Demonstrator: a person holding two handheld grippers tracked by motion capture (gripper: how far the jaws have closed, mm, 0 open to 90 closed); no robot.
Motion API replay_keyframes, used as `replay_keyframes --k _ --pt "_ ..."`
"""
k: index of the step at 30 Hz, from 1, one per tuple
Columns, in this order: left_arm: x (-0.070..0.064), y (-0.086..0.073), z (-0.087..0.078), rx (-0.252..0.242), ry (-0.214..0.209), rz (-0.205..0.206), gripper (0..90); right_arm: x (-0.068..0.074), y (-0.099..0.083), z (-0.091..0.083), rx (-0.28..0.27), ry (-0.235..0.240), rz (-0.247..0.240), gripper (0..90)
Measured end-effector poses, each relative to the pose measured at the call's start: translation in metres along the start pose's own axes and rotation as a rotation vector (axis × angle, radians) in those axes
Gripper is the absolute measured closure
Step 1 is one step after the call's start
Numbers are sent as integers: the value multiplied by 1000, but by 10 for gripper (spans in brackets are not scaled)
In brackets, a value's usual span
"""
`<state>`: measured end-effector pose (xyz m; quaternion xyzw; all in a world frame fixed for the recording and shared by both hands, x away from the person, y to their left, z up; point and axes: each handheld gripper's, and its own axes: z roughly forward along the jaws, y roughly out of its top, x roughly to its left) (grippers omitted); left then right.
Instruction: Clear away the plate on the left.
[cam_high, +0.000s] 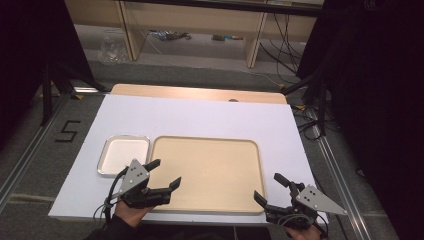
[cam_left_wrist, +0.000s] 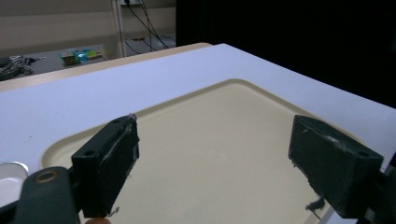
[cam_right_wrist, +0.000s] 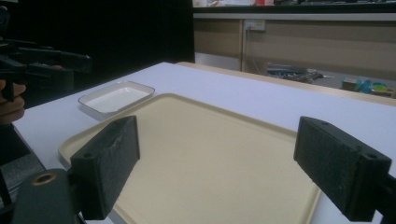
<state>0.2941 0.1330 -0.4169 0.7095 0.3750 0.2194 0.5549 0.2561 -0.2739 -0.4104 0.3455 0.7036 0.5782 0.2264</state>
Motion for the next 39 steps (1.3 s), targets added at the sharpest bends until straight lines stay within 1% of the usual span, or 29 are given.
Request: replay_keyframes --k 1,2,3,4,6,8,9,10,12,13,14,15,17,18,19,20,22,23,24,25,26,27,29,30,31,32,37,38,39 --pt "5 1 -1 -11 4 -12 160 0 0 0 9 0 -1 152" --pt "6 1 -2 -10 11 -17 161 0 0 0 6 0 -1 152" --pt "8 1 -2 -7 14 -17 161 0 0 0 0 0 -1 152" --pt "9 1 -2 -5 21 -7 161 0 0 0 1 1 -1 152" --pt "10 1 -1 -4 33 -20 161 0 0 0 6 -1 -1 152" --pt "11 1 -1 4 35 5 161 0 0 0 2 -9 -8 152" --pt "11 1 -1 4 35 5 161 0 0 0 2 -9 -8 152" --pt "12 1 -1 5 42 17 160 0 0 0 5 -1 -1 152" --pt "12 1 -1 10 51 16 161 0 0 0 7 0 -1 152" --pt "13 1 -1 12 57 14 159 0 0 0 4 -9 -9 152" --pt "14 1 -1 10 75 19 159 0 0 0 4 -9 -9 152" --pt "16 1 -1 9 77 19 160 0 0 0 6 1 -1 152" --pt "19 2 -2 10 94 17 158 0 0 0 4 -1 -2 152" --pt "19 2 -2 10 94 17 158 0 0 0 4 -1 -2 152" --pt "24 2 -3 14 111 17 157 0 0 0 5 -9 -9 152" --pt "27 2 -3 13 126 9 157 0 0 0 7 1 -2 152" --pt "33 2 -5 13 136 -10 156 0 0 -1 5 -8 -11 152" --pt "37 2 -6 15 150 -23 156 0 0 -1 3 -7 -10 152" --pt "37 2 -6 15 150 -23 157 0 0 0 4 -8 -8 152" --pt "43 1 -8 14 161 -49 156 0 0 0 6 1 -1 152" --pt "45 2 -9 14 165 -64 156 0 0 0 7 0 -1 152" --pt "45 2 -9 14 165 -64 156 0 0 0 7 0 -1 152" --pt "51 2 -10 10 176 -85 156 0 0 0 8 -7 -11 152" --pt "51 2 -10 10 176 -85 156 0 0 0 6 0 0 152" --pt "54 1 -11 13 190 -90 155 0 0 0 8 -4 -5 152" --pt "54 1 -11 13 190 -90 156 0 0 -1 5 -9 -11 152" --pt "62 0 -9 34 220 -112 156 0 0 0 7 -11 -10 152" --pt "65 0 -9 47 237 -122 156 0 0 -1 5 -8 -11 152" --pt "65 0 -9 47 237 -122 158 0 0 -1 5 -8 -11 152"
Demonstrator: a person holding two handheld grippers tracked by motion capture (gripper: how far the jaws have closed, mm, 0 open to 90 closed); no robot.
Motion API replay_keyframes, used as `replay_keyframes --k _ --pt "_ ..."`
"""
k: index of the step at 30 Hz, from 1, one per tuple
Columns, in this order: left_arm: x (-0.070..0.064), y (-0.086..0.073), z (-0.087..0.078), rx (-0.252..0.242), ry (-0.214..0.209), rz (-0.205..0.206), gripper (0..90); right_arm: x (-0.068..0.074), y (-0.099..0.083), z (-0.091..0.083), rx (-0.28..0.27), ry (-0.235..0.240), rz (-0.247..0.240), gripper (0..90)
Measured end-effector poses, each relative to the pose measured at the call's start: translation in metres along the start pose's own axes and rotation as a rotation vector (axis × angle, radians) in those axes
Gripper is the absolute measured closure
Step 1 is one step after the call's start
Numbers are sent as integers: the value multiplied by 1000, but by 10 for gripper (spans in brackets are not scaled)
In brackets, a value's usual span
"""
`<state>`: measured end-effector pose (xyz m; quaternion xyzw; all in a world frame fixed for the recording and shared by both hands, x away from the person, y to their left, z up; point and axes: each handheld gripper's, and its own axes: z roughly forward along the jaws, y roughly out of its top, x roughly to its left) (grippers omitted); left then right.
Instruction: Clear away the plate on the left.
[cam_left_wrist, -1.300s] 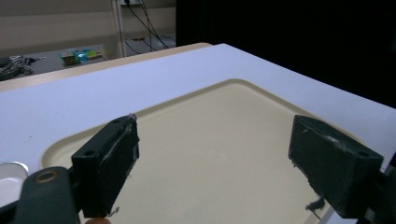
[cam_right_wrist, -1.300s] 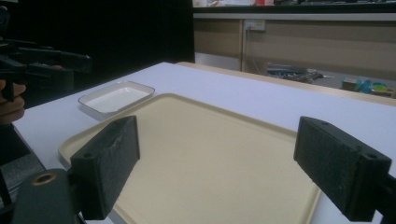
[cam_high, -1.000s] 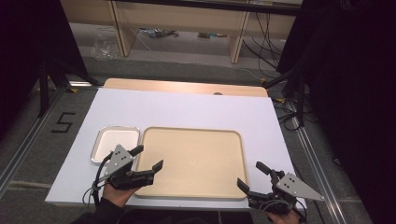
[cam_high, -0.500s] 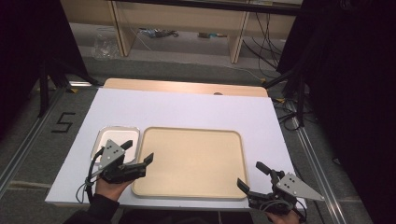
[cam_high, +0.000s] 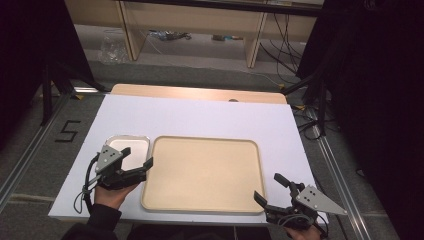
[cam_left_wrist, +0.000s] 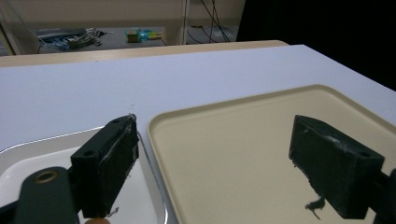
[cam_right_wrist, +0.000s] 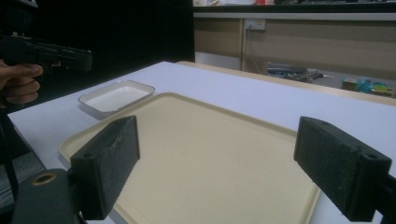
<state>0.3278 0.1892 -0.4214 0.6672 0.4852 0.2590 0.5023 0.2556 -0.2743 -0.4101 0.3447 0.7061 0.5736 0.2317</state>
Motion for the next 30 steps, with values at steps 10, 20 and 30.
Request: replay_keyframes --k 10,20,30 --pt "23 -1 7 93 58 -72 165 0 0 0 1 1 -2 152" --pt "70 -4 22 192 171 -142 168 1 0 0 4 -19 -3 152" --pt "95 -8 23 234 198 -165 191 1 0 0 2 -1 3 152"
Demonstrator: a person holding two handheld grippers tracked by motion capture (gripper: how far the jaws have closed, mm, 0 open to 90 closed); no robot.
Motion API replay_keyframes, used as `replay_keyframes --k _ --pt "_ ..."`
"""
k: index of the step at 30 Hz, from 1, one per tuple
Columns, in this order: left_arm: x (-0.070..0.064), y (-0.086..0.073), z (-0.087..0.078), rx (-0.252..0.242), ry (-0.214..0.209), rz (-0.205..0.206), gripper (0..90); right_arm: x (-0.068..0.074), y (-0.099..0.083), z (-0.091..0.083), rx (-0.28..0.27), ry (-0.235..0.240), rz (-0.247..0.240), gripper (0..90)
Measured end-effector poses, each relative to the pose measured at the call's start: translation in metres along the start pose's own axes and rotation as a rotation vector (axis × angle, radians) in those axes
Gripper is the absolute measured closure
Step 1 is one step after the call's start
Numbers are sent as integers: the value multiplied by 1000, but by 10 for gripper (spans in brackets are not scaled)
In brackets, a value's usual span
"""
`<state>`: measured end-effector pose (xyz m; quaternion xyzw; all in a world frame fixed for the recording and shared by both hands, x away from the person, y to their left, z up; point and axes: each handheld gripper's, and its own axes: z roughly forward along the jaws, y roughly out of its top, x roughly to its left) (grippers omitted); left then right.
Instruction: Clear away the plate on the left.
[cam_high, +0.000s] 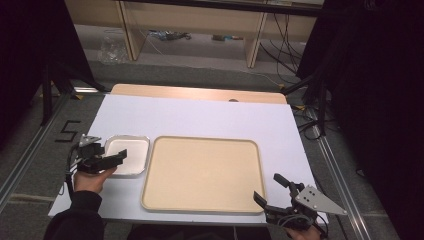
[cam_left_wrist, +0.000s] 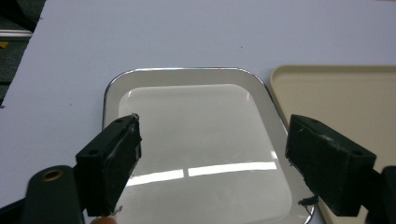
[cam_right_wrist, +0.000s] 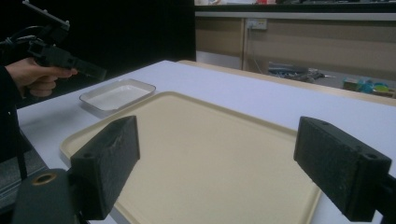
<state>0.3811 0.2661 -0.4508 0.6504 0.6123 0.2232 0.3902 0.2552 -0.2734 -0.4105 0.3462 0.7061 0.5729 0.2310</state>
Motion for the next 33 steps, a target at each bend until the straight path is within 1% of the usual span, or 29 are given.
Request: replay_keyframes --k 1,3,4,5,7,8,9,10,11,12,13,14,15,16,17,18,19,20,21,22,23,24,25,26,27,28,31,32,33 --pt "3 0 1 1 8 -6 193 -1 1 -1 5 -9 -21 152" --pt "12 0 3 12 15 -15 212 -1 0 0 -6 -15 -19 152" --pt "12 0 3 12 15 -15 230 -1 0 0 -6 -15 -19 152" --pt "15 -1 4 14 20 -26 232 -1 0 -1 4 -15 -20 152" --pt "24 -1 6 33 33 -33 236 -1 1 -1 1 -9 -26 152" --pt "29 -2 7 54 34 -27 275 1 0 0 4 -3 2 152" --pt "29 -2 7 54 34 -27 286 1 0 0 4 -3 2 152" --pt "31 -2 10 58 37 -40 286 -1 0 0 0 -15 -28 152" --pt "35 -2 10 91 44 -21 299 1 0 0 9 -3 0 152" --pt "40 -3 13 107 45 -39 332 -1 0 0 -12 -20 -20 152" --pt "42 -3 14 119 47 -45 348 -1 0 0 -11 -21 -21 152" --pt "44 -4 14 122 46 -58 361 -1 0 0 -2 -22 -25 152" --pt "46 -4 15 117 37 -62 371 -1 0 0 -3 -22 -23 152" --pt "47 -4 16 124 38 -76 388 -1 0 0 -12 -23 -20 152" --pt "48 -4 16 130 42 -79 421 -1 0 0 -13 -22 -20 152" --pt "48 -4 16 130 42 -79 458 -1 0 0 -13 -22 -20 152" --pt "50 -4 17 135 44 -68 458 0 0 0 -5 -13 -5 152" --pt "51 -4 18 123 41 -80 496 0 0 0 1 -14 -6 153" --pt "52 -4 19 117 36 -93 496 0 0 0 1 -14 -6 153" --pt "53 -3 21 119 34 -90 528 -1 0 -1 -13 -21 -20 153" --pt "53 -3 21 119 34 -90 541 -1 0 -1 -13 -21 -20 153" --pt "54 -3 21 148 42 -76 541 1 0 0 -1 -8 9 153" --pt "54 -2 22 154 42 -74 568 1 0 0 4 -8 4 153" --pt "55 -3 24 151 35 -65 568 1 0 0 4 -8 4 153" --pt "55 -3 25 157 35 -78 579 -1 0 0 -13 -22 -21 153" --pt "55 -3 26 174 43 -76 601 -1 0 0 -8 -23 -22 153" --pt "55 -3 27 179 47 -82 626 -1 0 0 -12 -19 -22 153" --pt "55 -3 27 187 54 -89 626 -1 0 0 -16 -18 -25 153" --pt "56 -2 28 192 52 -61 661 -1 0 0 -9 -23 -24 153"
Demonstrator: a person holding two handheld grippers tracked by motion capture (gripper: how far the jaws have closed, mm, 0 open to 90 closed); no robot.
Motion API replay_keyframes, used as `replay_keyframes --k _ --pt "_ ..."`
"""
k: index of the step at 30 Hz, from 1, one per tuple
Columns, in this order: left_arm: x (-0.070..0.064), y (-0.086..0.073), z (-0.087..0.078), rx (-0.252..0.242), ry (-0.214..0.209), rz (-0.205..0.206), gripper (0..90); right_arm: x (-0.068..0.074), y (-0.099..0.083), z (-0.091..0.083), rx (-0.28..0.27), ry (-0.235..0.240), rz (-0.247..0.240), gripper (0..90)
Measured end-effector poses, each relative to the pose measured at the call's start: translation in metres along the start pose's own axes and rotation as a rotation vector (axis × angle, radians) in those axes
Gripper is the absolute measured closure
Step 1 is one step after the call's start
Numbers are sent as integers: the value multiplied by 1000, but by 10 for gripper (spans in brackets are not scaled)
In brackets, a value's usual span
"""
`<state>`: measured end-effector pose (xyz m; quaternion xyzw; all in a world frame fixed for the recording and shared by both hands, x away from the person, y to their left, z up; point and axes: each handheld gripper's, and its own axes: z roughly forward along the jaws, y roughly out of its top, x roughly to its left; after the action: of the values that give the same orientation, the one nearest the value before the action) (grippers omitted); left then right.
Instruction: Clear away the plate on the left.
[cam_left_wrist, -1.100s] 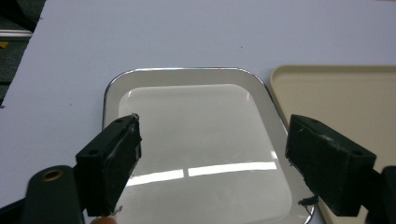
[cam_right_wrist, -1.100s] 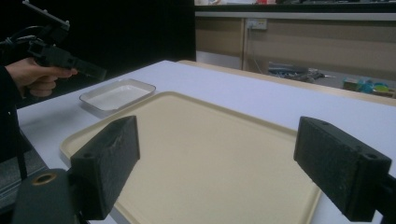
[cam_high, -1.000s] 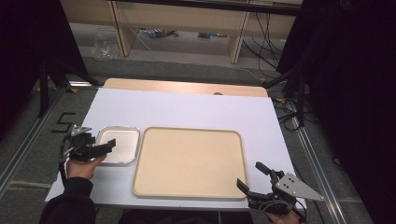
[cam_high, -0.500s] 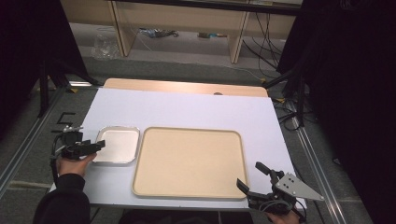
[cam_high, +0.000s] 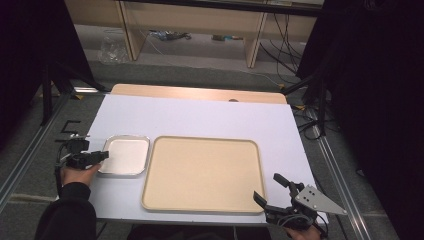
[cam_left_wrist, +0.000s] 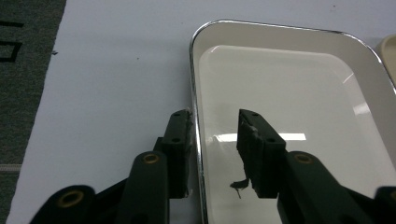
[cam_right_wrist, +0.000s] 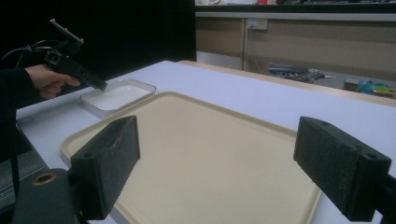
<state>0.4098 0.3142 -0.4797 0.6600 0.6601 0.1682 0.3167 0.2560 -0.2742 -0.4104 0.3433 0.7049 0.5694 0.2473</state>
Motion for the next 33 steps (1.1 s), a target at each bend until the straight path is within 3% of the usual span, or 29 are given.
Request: replay_keyframes --k 4,5,8,10,11,13,14,16,17,22,23,27,30,31,33 --pt "-1 1 3 19 20 0 691 0 0 -1 -3 1 3 153" --pt "-1 1 3 22 22 0 708 2 0 -1 14 4 30 153" --pt "-2 1 6 39 32 -5 765 1 0 -1 3 0 14 153" --pt "-1 2 7 50 33 -22 789 2 0 -1 21 6 25 153" --pt "0 2 7 50 28 -35 796 1 0 -1 3 0 9 153" --pt "1 2 7 55 25 -29 808 1 0 -1 -1 2 8 153" --pt "2 3 8 46 22 -48 819 3 0 -1 16 14 41 153" --pt "3 3 8 47 21 -50 826 3 0 -1 23 14 37 153" --pt "3 3 9 39 19 -53 831 1 0 -1 -2 2 8 153" --pt "4 3 9 40 16 -61 843 1 0 -1 0 2 10 153" --pt "4 3 9 41 15 -58 844 2 0 -1 12 14 39 153" --pt "5 3 8 35 9 -57 848 1 0 -1 0 1 6 153" --pt "5 3 7 21 -5 -98 866 1 0 -1 4 -2 12 153" --pt "7 4 4 -9 -30 -94 872 1 0 -1 -1 0 8 153" --pt "9 4 1 -6 -39 -85 878 1 0 -1 0 0 9 153"
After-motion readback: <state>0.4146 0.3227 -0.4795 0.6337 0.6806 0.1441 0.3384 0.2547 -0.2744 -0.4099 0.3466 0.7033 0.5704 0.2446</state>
